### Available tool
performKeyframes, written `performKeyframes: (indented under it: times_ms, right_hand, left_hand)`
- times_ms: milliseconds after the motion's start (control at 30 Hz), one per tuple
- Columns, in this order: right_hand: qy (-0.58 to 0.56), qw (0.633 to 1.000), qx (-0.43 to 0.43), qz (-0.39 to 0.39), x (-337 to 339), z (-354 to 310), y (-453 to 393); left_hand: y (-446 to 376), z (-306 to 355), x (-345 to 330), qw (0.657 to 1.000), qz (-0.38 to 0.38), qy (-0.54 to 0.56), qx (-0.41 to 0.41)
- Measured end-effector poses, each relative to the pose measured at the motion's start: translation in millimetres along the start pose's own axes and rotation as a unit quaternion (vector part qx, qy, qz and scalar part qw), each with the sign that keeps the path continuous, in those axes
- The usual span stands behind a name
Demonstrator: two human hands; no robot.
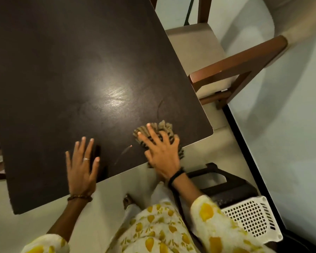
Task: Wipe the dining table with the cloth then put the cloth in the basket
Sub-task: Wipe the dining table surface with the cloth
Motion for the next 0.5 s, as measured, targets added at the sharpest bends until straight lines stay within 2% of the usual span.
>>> performKeyframes:
  times_ms: [100, 200, 333, 500]
  right_hand:
    - [0.033, 0.997, -0.066, 0.016, -1, 61, -8]
    - [0.037, 0.988, -0.148, 0.001, 0, 70, -12]
    - [0.045, 0.978, -0.204, -0.006, -8, 24, -11]
    - [0.044, 0.984, -0.172, -0.015, -17, -68, -4]
  left_hand:
    - [15, -62, 28, 0.997, 0.005, -0.050, 0.064]
    - [28, -110, 51, 0.989, 0.016, -0.074, 0.131]
    - [30, -127, 55, 0.989, 0.027, -0.069, 0.131]
    - [31, -130, 53, 0.991, 0.041, -0.068, 0.112]
Point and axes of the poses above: each hand's wrist, its own y-axis away from the middle knuckle, its own x-axis out of the back of the hand, z = x × y, the point moved 3 cm from there along -y, towards the middle knuckle, and after that the axes turned 14 degrees about z, right-handed, at the moved point
